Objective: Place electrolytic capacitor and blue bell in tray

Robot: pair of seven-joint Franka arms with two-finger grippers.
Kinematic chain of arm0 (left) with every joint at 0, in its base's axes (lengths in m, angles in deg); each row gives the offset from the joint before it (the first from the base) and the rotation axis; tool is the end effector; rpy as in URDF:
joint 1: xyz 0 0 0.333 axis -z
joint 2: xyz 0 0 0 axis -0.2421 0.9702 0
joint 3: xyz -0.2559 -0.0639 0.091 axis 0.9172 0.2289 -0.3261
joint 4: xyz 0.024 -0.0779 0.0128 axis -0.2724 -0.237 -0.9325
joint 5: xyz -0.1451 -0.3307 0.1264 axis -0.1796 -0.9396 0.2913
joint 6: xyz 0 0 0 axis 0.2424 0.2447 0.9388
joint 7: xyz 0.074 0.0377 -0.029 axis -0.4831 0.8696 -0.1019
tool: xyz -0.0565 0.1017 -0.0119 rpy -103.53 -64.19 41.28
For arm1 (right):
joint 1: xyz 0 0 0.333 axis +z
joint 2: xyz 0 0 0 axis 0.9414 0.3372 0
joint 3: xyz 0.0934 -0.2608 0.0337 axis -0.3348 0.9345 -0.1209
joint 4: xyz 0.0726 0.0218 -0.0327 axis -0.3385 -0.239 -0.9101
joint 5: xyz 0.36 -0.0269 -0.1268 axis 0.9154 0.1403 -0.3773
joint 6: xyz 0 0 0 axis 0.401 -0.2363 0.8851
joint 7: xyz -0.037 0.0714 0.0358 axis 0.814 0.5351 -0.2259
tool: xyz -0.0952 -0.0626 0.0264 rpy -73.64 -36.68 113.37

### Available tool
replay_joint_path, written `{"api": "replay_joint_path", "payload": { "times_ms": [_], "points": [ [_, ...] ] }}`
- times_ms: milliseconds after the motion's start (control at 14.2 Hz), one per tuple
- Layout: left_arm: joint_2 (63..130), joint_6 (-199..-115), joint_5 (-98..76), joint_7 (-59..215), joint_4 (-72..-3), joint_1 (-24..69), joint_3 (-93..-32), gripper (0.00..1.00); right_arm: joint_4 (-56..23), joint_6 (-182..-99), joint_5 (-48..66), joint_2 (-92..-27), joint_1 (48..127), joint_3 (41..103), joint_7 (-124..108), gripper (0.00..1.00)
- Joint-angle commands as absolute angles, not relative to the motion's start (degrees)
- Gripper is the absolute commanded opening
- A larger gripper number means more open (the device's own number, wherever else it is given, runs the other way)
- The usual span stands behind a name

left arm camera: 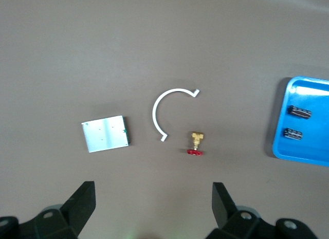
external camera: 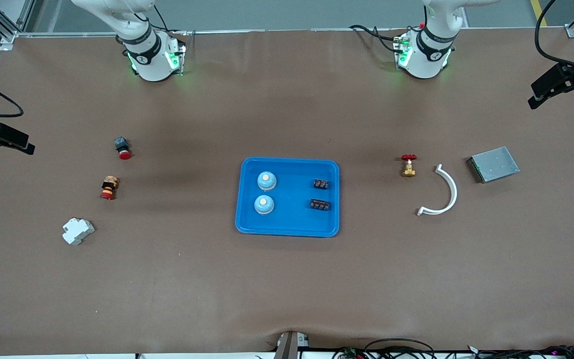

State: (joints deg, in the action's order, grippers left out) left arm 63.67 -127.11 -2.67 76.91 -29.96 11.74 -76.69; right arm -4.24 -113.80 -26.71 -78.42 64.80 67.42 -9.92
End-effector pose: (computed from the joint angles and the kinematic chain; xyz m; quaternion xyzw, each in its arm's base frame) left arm 0.5023 -0.0182 0.6258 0.9986 0.0486 0.0193 0.0046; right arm 0.5595 -0.0606 0.5567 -0.9993 0.0282 0.0230 0.0105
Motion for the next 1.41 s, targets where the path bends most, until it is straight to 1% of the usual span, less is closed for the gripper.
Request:
{"api": "replay_joint_path", "payload": {
  "times_ms": [0, 211, 633, 915, 1126, 1337],
  "points": [
    [65.77, -127.11, -3.83, 77.89, -27.39, 11.64, -76.69, 1.00, -6.22, -113.62, -26.64, -80.51, 63.52, 66.29, -10.14, 1.00],
    [66.75, -127.02, -3.30, 77.63, -25.97, 11.81, -76.69, 1.00, -6.22, -113.18, -26.64, -80.51, 63.52, 66.29, -10.14, 1.00],
    [66.83, -125.88, -3.04, 77.62, -25.80, 11.46, -76.96, 1.00, -6.22, -112.39, -26.64, -80.42, 63.70, 66.29, -10.14, 1.00],
    [66.75, -123.78, -2.95, 77.01, -25.71, 11.37, -77.31, 1.00, -6.22, -112.92, -26.64, -80.24, 63.70, 66.20, -10.14, 1.00],
    [66.66, -122.45, 1.16, 76.83, -24.83, 11.55, -76.70, 1.00, -6.22, -112.92, -26.63, -80.33, 63.79, 66.20, -10.14, 1.00],
    [66.04, -120.87, 1.18, 76.92, -25.44, 11.46, -76.61, 1.00, -6.14, -112.57, -26.63, -80.42, 63.79, 66.29, -10.14, 1.00]
  ]
}}
